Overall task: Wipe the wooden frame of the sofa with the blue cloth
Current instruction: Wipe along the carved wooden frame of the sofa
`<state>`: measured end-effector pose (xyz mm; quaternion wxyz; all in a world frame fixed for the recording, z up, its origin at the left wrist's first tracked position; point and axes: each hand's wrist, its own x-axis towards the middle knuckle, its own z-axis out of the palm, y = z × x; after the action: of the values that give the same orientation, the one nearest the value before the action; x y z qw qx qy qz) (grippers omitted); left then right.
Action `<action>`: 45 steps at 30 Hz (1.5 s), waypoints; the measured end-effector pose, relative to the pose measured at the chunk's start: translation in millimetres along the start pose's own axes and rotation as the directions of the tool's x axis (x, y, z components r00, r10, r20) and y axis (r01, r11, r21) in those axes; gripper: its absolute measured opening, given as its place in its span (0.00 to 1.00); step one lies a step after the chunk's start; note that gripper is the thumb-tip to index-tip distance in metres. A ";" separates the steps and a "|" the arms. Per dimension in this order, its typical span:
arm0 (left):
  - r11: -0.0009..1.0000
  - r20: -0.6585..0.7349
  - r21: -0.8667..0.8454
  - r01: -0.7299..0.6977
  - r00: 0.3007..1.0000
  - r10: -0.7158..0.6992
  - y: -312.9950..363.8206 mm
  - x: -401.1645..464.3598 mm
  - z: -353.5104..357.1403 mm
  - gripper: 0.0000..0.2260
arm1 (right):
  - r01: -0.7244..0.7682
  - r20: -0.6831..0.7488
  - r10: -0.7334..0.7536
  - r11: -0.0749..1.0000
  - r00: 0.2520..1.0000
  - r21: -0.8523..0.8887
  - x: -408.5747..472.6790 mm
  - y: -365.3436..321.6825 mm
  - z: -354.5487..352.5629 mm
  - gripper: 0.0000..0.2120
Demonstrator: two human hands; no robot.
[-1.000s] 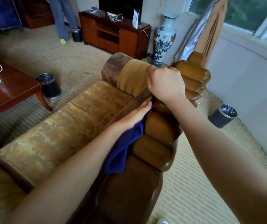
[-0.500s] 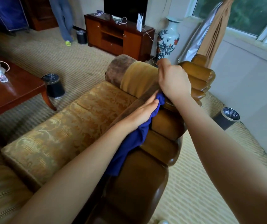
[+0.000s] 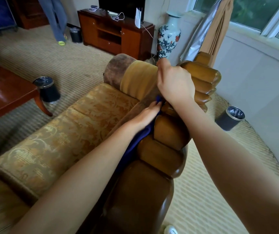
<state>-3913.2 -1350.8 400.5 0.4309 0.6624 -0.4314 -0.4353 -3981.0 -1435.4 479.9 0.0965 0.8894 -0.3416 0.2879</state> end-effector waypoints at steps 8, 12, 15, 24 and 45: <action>0.995 -0.017 -0.094 -0.019 1.000 0.018 -4.7 -62.0 -2.4 0.23 | 0.010 0.023 -0.011 0.999 1.000 0.051 -3.7 0.9 -2.9 0.12; 0.998 -0.105 0.039 -0.042 0.993 0.046 5.2 -87.1 4.8 0.23 | -0.047 -0.009 0.053 0.943 0.999 0.331 -10.1 -1.8 1.2 0.13; 0.977 -0.167 0.149 -0.155 0.970 0.179 3.8 -103.7 13.6 0.22 | 0.005 0.048 -0.037 0.845 0.998 0.535 -35.4 -20.0 5.8 0.12; 0.881 -0.183 0.405 -0.243 0.923 0.338 -19.5 -143.6 23.7 0.11 | 0.027 0.104 -0.161 0.654 0.981 0.756 -99.9 -34.5 -24.9 0.11; 0.980 -0.222 -0.075 0.186 0.955 -0.198 -18.7 -118.3 7.1 0.21 | -0.163 -0.060 0.320 0.624 0.946 0.764 -178.7 -49.9 -33.1 0.11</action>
<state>-3945.7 -1235.4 405.3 0.4507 0.7351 -0.3007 -0.4076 -4070.1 -1287.2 404.9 -0.2864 0.7633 -0.2980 0.4965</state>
